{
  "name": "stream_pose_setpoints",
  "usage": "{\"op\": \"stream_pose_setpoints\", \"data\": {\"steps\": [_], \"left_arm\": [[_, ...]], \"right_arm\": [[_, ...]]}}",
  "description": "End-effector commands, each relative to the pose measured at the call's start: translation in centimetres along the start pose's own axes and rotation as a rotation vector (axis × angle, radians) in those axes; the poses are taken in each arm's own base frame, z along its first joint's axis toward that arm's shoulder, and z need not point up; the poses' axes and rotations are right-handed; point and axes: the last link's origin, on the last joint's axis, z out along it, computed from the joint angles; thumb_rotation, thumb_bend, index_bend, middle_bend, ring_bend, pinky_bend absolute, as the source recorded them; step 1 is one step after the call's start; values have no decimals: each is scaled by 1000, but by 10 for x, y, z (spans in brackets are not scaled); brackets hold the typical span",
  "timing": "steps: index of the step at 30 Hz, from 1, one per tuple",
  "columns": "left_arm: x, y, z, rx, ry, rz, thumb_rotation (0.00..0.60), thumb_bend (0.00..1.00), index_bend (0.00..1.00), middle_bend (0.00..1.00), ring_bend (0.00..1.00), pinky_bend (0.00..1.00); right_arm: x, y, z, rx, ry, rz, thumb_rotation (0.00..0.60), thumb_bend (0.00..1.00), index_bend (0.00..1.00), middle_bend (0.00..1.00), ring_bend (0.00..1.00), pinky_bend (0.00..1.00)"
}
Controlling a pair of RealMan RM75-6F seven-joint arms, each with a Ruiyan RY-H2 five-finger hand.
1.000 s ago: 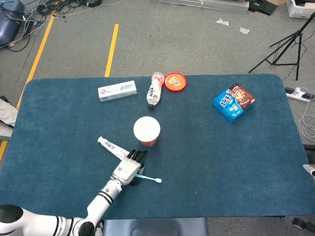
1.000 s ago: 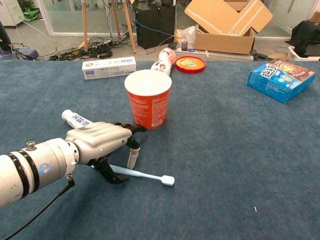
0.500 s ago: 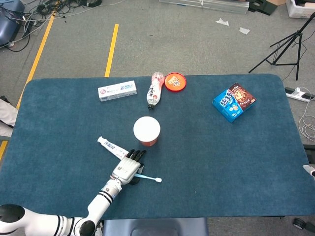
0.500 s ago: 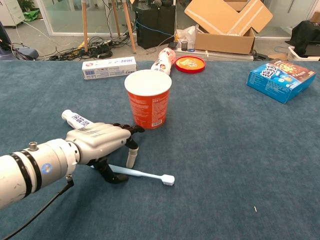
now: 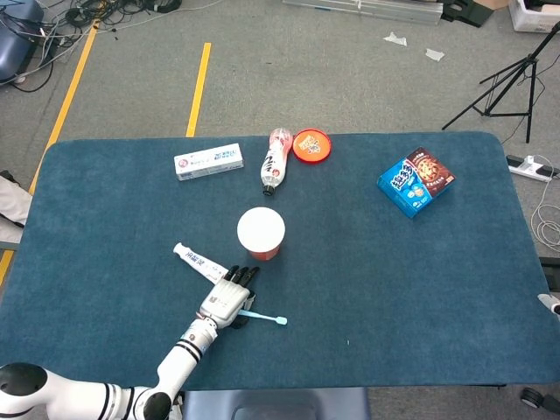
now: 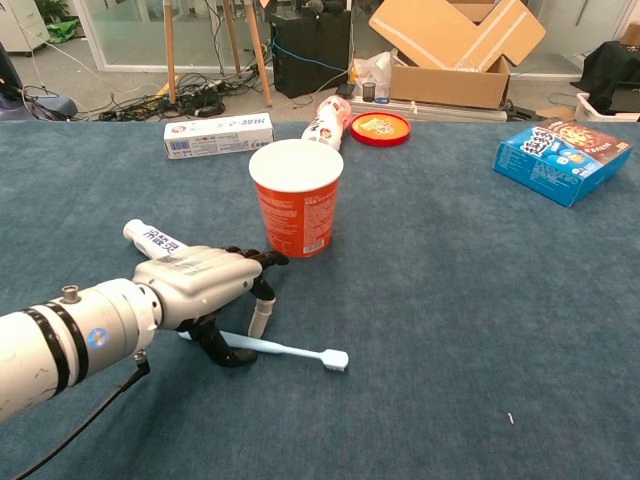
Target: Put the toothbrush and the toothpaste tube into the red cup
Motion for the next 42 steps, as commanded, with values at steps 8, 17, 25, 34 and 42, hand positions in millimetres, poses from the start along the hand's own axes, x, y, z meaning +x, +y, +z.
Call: {"op": "stream_pose_setpoints", "data": {"steps": [8,17,25,34,42], "left_arm": [[2,1,-2,4,5,-11,600,380,583,0,0,0],[10,1,-13,-9,26,-7,600,380,592,0,0,0],[31,2,-30,-30,73,-8,600,380,593,0,0,0],[77,7,-36,-27,175,-38,600,380,593,0,0,0],[118,11,-30,-7,221,-112,600,380,594,0,0,0]], "right_arm": [[0,0,0,1,2,3,600,0,0,0,0,297],[0,-1,0,5,2,6,600,0,0,0,0,297],[0,-4,0,13,1,7,600,0,0,0,0,297],[1,-8,1,26,8,10,600,0,0,0,0,298],[3,-10,0,31,13,15,600,0,0,0,0,297]]}}
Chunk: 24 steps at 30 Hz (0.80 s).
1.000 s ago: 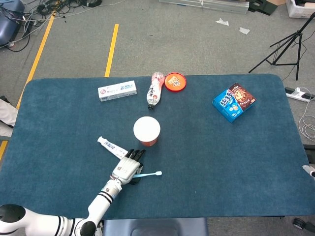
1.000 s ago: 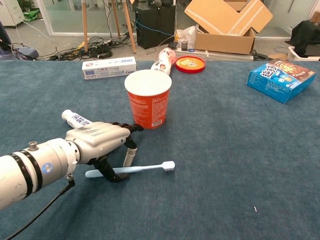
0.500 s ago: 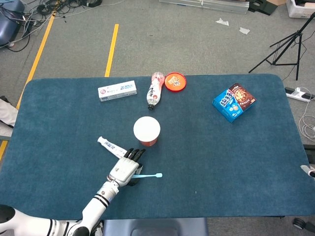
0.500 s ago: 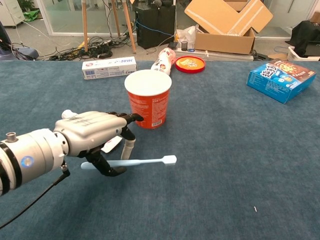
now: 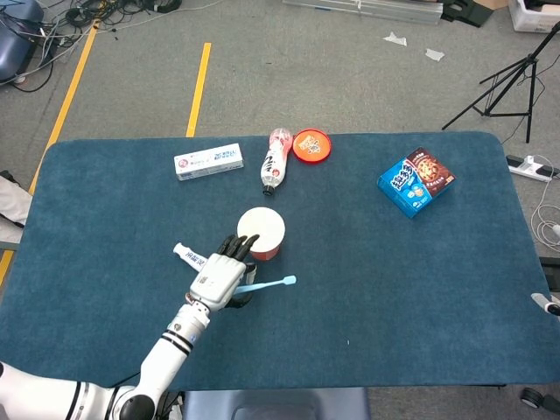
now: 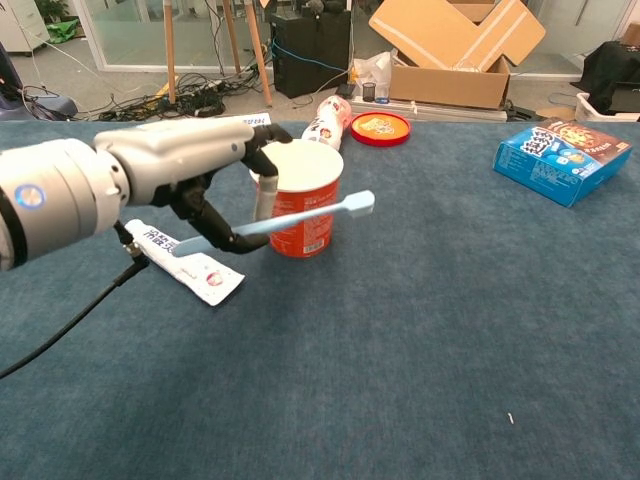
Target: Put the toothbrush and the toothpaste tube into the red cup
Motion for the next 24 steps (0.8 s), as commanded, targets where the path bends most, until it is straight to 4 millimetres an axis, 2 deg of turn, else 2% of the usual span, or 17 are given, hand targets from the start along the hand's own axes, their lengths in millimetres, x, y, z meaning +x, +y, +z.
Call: {"op": "stream_pose_setpoints", "data": {"steps": [1,10,19,24], "left_arm": [[14,3,4,7,17,-14,600,380,594,0,0,0],[35,7,22,34,20,-126,600,380,595,0,0,0],[55,17,59,15,33,-293,600,380,603,0,0,0],[58,18,80,13,38,-375,600,381,607,0,0,0]], "right_arm": [[0,0,0,0,2,2,600,0,0,0,0,297],[2,1,-2,-1,6,11,600,0,0,0,0,297],[0,5,0,-16,-2,24,600,0,0,0,0,297],[-2,8,1,-26,-17,31,600,0,0,0,0,298]]}}
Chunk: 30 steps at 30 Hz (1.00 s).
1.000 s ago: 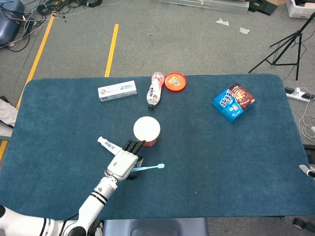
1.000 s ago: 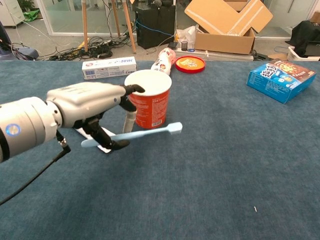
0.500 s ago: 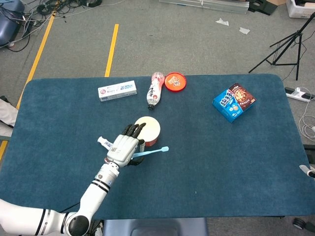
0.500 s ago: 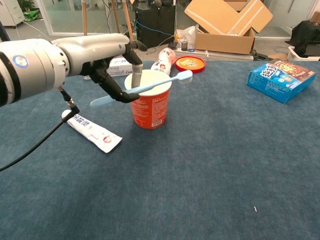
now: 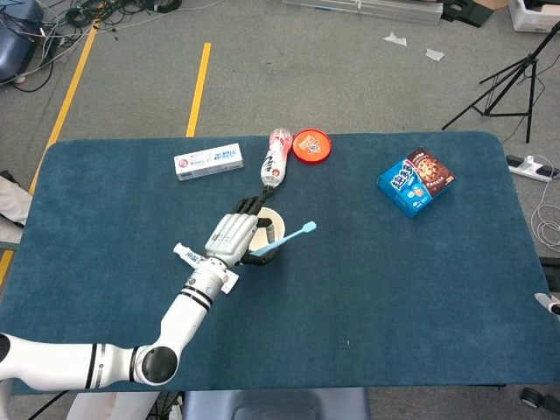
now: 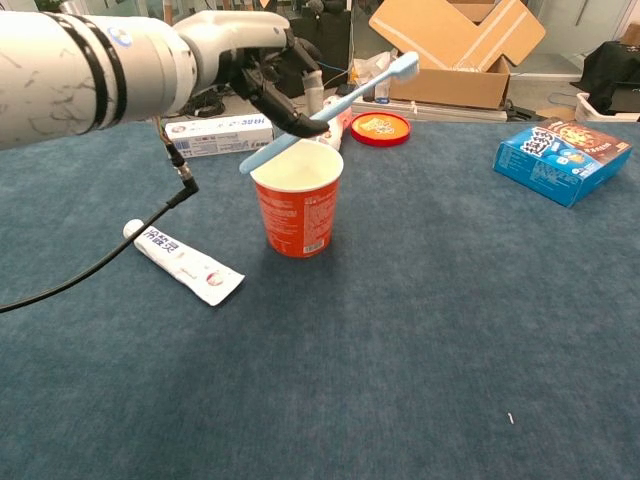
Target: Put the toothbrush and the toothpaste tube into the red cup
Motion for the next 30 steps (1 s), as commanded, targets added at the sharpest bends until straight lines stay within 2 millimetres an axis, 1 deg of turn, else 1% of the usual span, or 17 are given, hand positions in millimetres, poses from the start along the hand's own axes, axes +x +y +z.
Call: {"op": "stream_pose_setpoints", "data": {"steps": [1,5,10,17,23,30], "left_arm": [[0,4,16,-6,-3,-66,600,381,607,0,0,0],[2,3,32,-2,2,-129,600,381,608,0,0,0],[3,-2,49,-13,24,-156,600,381,610,0,0,0],[-3,-11,67,-12,37,-195,600,381,614,0,0,0],[-13,-20,77,-5,32,-235,600,381,613,0,0,0],[-23,-31,81,-2,40,-259,600,381,612,0,0,0]], "right_arm": [[-2,1,1,-7,-9,2,600,0,0,0,0,298],[-4,4,3,-21,-21,11,600,0,0,0,0,298],[-6,6,6,-33,-28,20,600,0,0,0,0,298],[-6,8,10,-50,-28,29,600,0,0,0,0,297],[-9,10,11,-57,-39,30,600,0,0,0,0,297],[-7,11,10,-56,-35,31,600,0,0,0,0,297]]}}
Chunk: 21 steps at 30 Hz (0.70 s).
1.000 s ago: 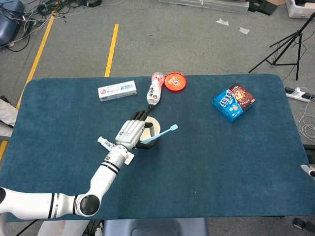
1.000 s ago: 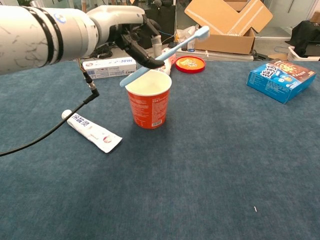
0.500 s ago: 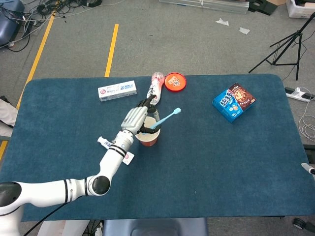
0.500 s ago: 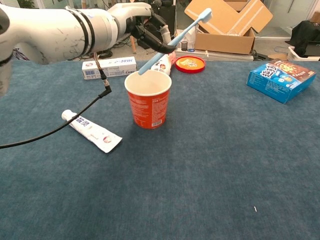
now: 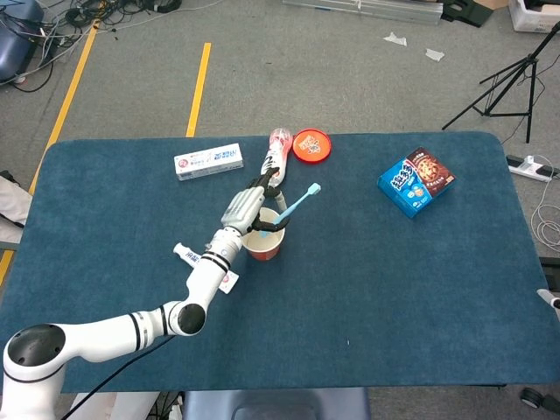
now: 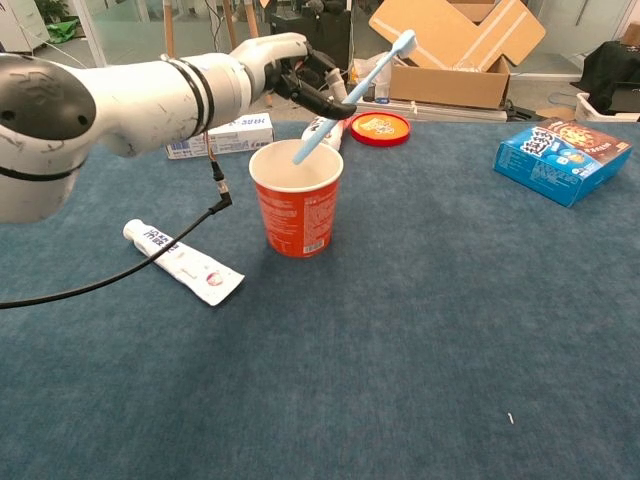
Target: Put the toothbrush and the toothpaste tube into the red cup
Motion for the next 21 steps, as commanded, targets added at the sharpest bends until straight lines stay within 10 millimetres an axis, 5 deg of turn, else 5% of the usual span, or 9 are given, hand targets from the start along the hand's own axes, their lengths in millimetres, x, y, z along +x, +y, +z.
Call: {"op": "stream_pose_setpoints", "data": {"steps": [1,21], "left_arm": [[-5,-5,0,-3,-2,-9,600,381,611,0,0,0],[-12,-38,0,18,-18,-20,600,381,545,0,0,0]], "right_arm": [[0,0,0,0,0,0,600,0,0,0,0,297],[-2,0,-2,1,-2,-2,600,0,0,0,0,298]]}}
